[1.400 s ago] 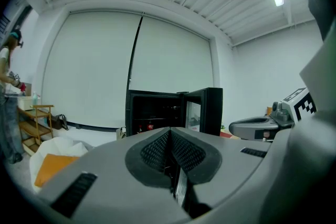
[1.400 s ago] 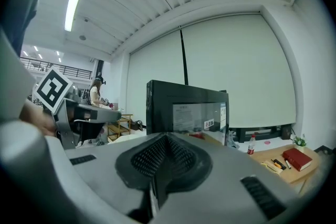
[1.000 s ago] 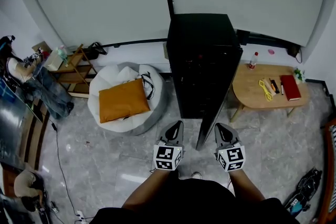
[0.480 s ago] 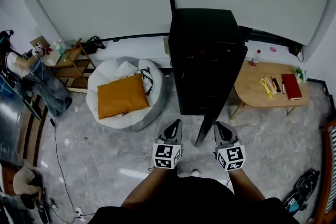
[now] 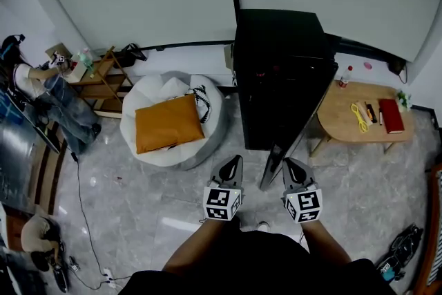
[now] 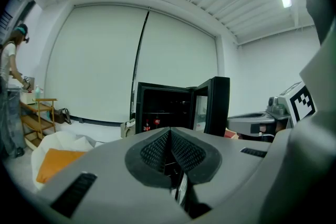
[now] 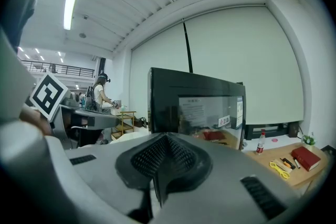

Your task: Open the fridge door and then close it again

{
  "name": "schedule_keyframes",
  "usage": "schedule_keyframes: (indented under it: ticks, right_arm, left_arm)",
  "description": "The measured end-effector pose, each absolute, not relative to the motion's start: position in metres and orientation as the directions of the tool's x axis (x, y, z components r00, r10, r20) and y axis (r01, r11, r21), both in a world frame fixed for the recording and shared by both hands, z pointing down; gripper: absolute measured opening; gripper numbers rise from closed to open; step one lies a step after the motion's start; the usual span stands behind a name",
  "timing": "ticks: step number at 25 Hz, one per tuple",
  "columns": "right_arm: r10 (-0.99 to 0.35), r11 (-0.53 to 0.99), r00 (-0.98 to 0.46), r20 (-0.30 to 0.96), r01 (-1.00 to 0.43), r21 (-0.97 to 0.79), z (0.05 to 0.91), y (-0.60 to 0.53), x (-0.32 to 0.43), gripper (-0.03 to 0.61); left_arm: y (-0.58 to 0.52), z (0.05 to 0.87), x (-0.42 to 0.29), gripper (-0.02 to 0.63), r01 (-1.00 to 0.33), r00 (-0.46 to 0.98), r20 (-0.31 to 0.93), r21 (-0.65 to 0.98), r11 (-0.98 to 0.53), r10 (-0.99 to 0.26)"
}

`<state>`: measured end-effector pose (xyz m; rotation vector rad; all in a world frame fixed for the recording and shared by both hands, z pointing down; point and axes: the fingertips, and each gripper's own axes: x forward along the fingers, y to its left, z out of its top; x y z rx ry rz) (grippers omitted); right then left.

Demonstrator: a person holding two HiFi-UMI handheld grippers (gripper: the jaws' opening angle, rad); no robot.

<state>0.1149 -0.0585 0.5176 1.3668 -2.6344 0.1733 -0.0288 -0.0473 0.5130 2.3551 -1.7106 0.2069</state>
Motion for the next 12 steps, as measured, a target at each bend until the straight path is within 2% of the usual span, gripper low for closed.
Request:
schedule_keyframes:
  ticks: [12]
  right_arm:
    - [-0.778,0.596,-0.586,0.225,-0.802,-0.028,0.518,-0.077,0.082,0.018]
  left_arm:
    - [-0.053,0.5,-0.073,0.021,-0.958,0.285,0.251,0.09,-0.271,-0.925]
